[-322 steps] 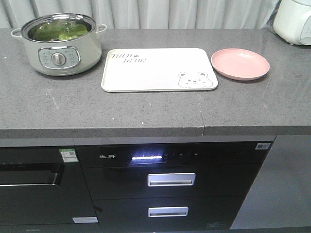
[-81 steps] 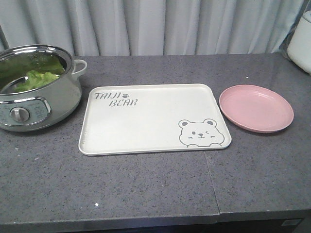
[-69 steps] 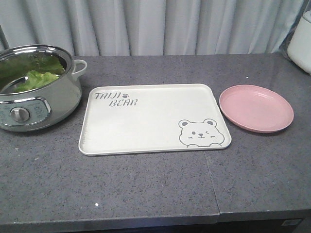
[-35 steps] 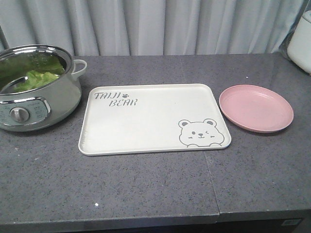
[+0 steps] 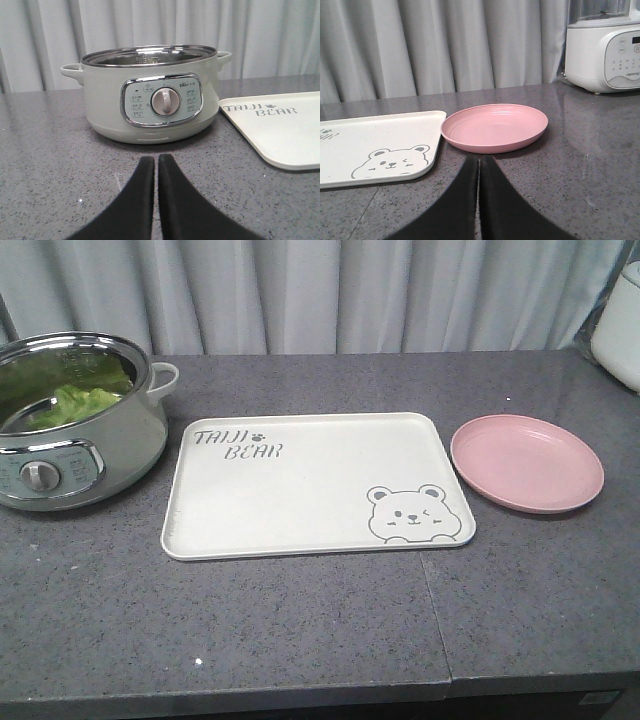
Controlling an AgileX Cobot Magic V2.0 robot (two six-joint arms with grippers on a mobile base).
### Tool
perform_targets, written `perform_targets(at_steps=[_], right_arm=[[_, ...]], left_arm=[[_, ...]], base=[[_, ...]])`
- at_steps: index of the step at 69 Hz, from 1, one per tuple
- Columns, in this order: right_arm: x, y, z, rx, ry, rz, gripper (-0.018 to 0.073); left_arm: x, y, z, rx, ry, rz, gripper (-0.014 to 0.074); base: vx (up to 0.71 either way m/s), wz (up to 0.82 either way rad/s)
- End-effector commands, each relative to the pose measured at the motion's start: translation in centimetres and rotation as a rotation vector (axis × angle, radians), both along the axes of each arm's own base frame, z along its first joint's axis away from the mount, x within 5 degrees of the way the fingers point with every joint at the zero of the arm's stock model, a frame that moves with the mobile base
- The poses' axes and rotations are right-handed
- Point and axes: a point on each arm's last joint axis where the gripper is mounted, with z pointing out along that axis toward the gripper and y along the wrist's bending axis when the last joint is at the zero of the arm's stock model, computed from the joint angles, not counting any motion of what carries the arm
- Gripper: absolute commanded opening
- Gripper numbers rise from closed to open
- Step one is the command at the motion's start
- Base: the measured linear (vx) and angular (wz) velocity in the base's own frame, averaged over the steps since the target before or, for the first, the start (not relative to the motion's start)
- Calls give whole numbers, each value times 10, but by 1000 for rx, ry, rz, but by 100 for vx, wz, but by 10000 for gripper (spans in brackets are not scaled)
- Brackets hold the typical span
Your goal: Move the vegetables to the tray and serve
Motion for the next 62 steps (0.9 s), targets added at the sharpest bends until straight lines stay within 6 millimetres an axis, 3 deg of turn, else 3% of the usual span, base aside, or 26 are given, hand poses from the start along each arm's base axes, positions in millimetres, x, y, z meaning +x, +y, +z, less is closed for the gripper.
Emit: perform_targets(at_steps=[1, 9, 21, 33, 45, 52, 62], right_arm=[[0, 1, 2, -9, -66, 11, -3], [0, 1, 2, 7, -68, 12, -3], [-2, 2, 16, 329, -210, 56, -3], [-4, 1, 22, 432, -277, 79, -3], [-5, 1, 27, 549, -291, 102, -3], [-10, 2, 53, 497, -342, 118, -3], [-5, 4, 108, 299, -325, 99, -1]], left_arm=[[0, 0, 0, -9, -69, 1, -6], [0, 0, 3, -25, -100, 2, -6], [-1, 1, 7, -368, -164, -5, -6], [-2, 2, 14, -413, -237, -9, -6], [-4, 6, 20, -686, -324, -19, -6], [-5, 7, 23, -808, -364, -33, -6], [-7, 9, 29, -878, -445, -54, -6]], base=[[0, 0], [0, 0], [0, 0], [0, 0], [0, 0], [0, 0], [0, 0]])
